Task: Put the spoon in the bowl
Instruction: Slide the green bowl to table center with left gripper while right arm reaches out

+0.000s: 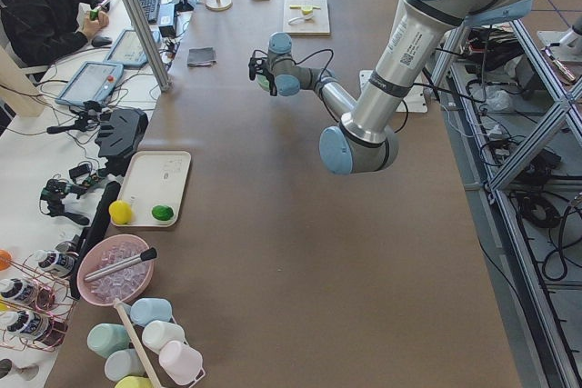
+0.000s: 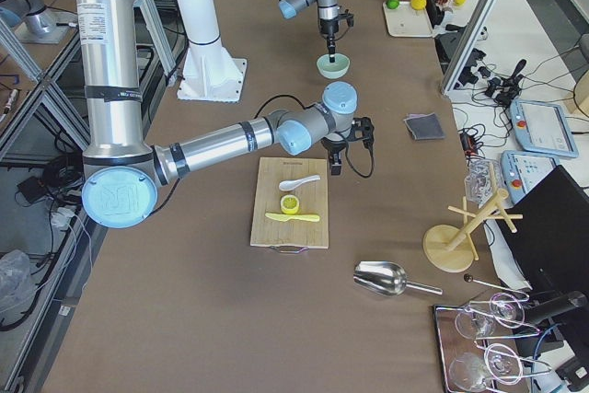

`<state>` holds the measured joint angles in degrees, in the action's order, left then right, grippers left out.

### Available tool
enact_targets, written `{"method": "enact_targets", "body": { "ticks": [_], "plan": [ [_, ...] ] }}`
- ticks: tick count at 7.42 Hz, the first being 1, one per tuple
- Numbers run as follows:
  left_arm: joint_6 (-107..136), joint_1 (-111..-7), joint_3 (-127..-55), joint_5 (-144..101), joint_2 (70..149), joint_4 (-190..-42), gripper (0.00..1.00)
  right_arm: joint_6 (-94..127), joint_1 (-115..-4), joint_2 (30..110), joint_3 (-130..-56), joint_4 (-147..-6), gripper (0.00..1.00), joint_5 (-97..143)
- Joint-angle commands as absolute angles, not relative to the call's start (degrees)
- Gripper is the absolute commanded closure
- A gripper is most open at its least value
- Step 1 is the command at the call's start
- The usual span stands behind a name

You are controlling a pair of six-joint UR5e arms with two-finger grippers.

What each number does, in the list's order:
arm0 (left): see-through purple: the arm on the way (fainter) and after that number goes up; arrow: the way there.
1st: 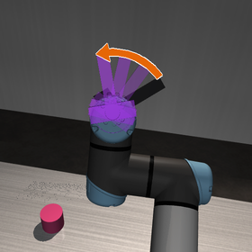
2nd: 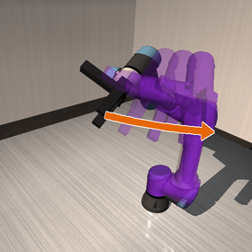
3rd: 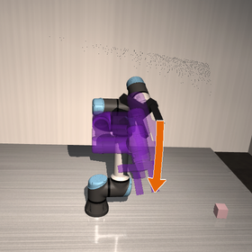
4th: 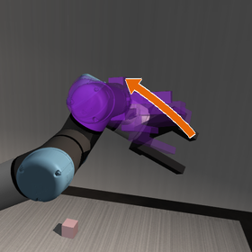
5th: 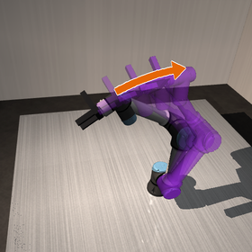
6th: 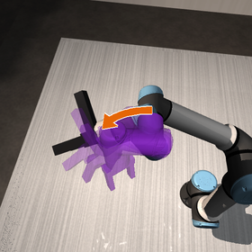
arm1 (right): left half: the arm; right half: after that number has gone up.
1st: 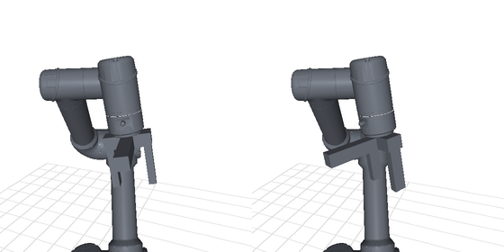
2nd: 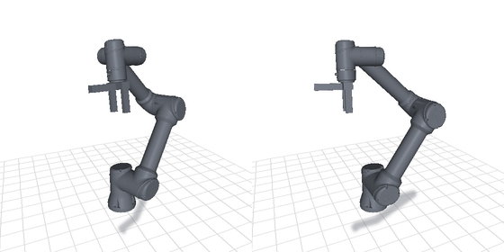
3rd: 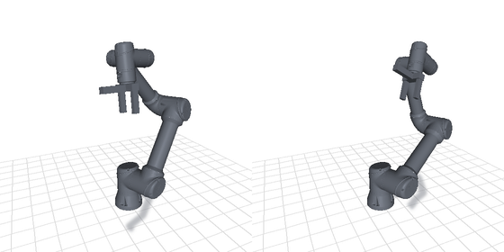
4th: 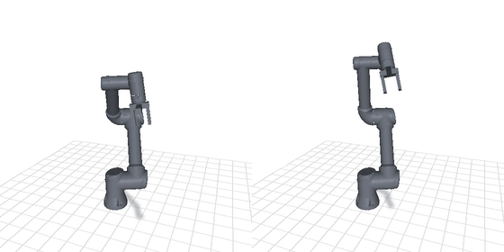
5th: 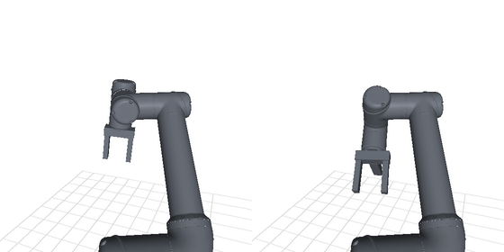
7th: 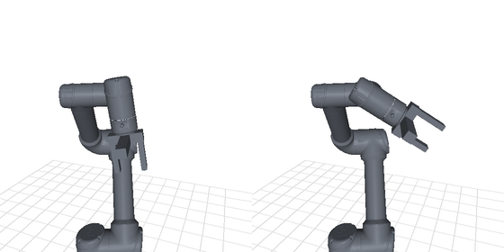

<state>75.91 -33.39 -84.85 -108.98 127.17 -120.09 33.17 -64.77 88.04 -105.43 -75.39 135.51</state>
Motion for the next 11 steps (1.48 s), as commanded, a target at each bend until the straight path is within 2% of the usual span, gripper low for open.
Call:
{"method": "enact_targets", "body": {
  "ticks": [1, 2, 3, 4, 6, 8, 11],
  "plan": [
    [75.7, -31.1, -82.6, -107.2, 128.3, -120.0, 1.0, 33.2, -63.9, 88.0, -105.4, -75.3, 0.0, 135.5],
    [75.4, -31.0, -82.7, -107.3, 128.3, -120.0, 0.98, 33.1, -63.9, 88.0, -105.4, -75.1, 0.0, 135.5],
    [75.0, -30.9, -82.8, -107.2, 128.1, -120.1, 0.23, 33.0, -63.9, 88.0, -105.4, -73.8, 0.0, 135.8],
    [74.3, -31.0, -83.1, -107.1, 128.1, -120.2, 0.02, 33.1, -63.5, 88.1, -105.4, -73.2, 0.0, 135.4],
    [73.9, -33.1, -87.0, -107.9, 127.8, -119.9, 0.02, 36.1, -63.1, 88.0, -105.3, -73.1, 0.0, 135.4],
    [71.5, -40.7, -90.4, -116.3, 126.3, -118.1, 0.02, 36.5, -56.8, 88.3, -104.9, -69.8, 0.0, 127.8],
    [52.8, -47.3, -95.3, -117.5, 125.0, -108.6, 0.02, 36.0, -52.0, 88.8, -104.6, -67.9, 0.0, 124.4]
  ]
}}
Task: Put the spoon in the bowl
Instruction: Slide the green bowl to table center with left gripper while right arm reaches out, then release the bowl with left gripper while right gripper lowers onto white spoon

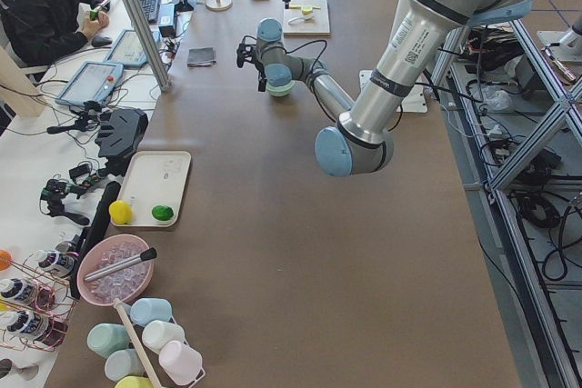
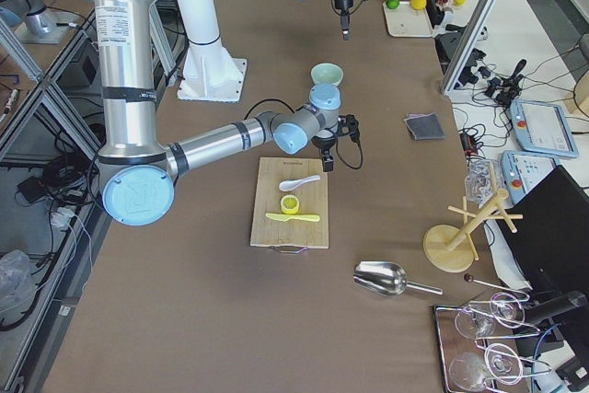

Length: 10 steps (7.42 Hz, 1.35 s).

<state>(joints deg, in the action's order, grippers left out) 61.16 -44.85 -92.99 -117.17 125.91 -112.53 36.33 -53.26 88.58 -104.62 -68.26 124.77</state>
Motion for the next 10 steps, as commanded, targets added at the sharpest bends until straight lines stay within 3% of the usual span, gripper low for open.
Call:
{"method": "enact_targets", "body": {
  "ticks": [1, 10],
  "plan": [
    [51.9, -47.8, -96.8, -117.1, 123.8, -108.5, 0.02, 35.9, -52.0, 89.3, -104.9, -67.9, 0.0, 124.8],
    [50.7, -48.7, -97.0, -117.2, 121.1, -109.2, 0.02, 29.9, -48.1, 91.0, -101.0, -67.9, 0.0, 123.9]
  ]
}}
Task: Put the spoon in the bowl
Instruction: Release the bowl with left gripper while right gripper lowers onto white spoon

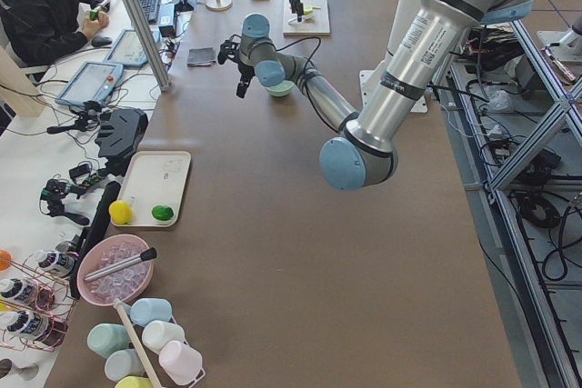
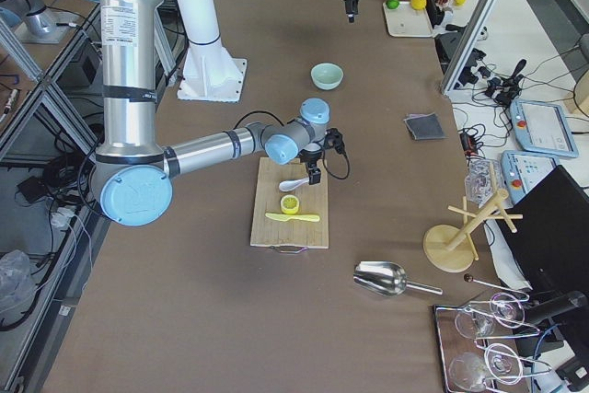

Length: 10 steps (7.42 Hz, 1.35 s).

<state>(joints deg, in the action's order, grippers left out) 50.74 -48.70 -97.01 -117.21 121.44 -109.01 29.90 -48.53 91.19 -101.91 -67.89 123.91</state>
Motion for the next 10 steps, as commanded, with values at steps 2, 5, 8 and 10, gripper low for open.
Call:
{"method": "enact_targets", "body": {
  "ticks": [2, 5, 8, 10],
  "plan": [
    [50.7, -48.7, -97.0, -117.2, 121.1, -109.5, 0.02, 29.9, -47.6, 91.0, -101.0, -67.9, 0.05, 123.9],
    [50.7, -48.7, -97.0, -117.2, 121.0, -110.5, 0.02, 29.9, -47.6, 91.5, -101.0, -67.9, 0.49, 123.9],
    [50.7, -48.5, -96.9, -117.2, 121.0, -110.8, 0.02, 29.9, -47.7, 91.6, -100.9, -67.9, 0.51, 123.8],
    [50.7, -48.5, -96.9, -117.2, 121.0, -110.8, 0.02, 29.9, -47.8, 91.6, -101.0, -67.9, 0.68, 123.8]
  ]
}}
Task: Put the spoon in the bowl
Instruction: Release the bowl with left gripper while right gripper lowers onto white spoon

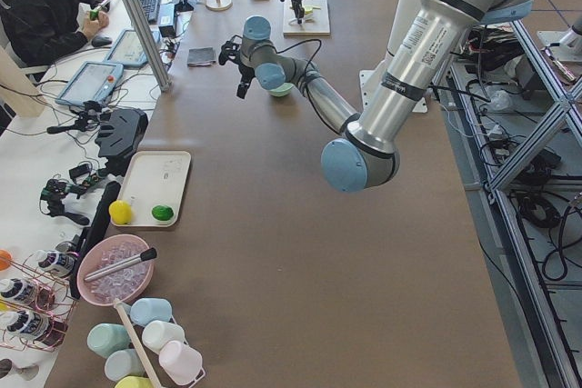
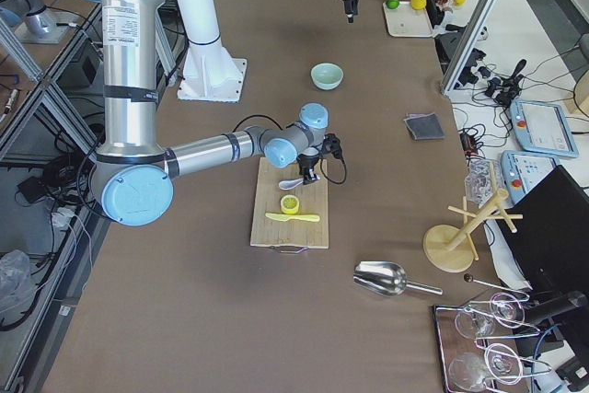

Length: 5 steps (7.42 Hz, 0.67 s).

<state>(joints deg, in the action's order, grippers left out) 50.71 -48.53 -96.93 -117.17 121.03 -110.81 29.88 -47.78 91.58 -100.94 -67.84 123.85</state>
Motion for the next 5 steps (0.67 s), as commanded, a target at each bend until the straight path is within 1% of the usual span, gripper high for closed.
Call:
{"method": "enact_targets", "body": {
  "ticks": [1, 2, 3, 5],
  "plan": [
    [50.7, -48.4, -96.9, -117.2, 121.0, -110.8, 0.02, 29.9, -47.9, 91.5, -101.1, -67.9, 0.87, 123.8],
    [50.7, -48.3, -96.9, -117.2, 121.0, -111.2, 0.02, 29.9, -48.2, 91.3, -101.1, -67.9, 1.0, 123.7],
    [50.7, -48.3, -96.9, -117.2, 121.0, -111.2, 0.02, 29.9, -49.0, 91.1, -101.7, -67.9, 1.0, 123.9],
    [50.7, -48.3, -96.7, -117.2, 119.2, -113.7, 0.02, 30.2, -52.1, 90.9, -106.2, -68.8, 1.0, 125.8]
  ]
}}
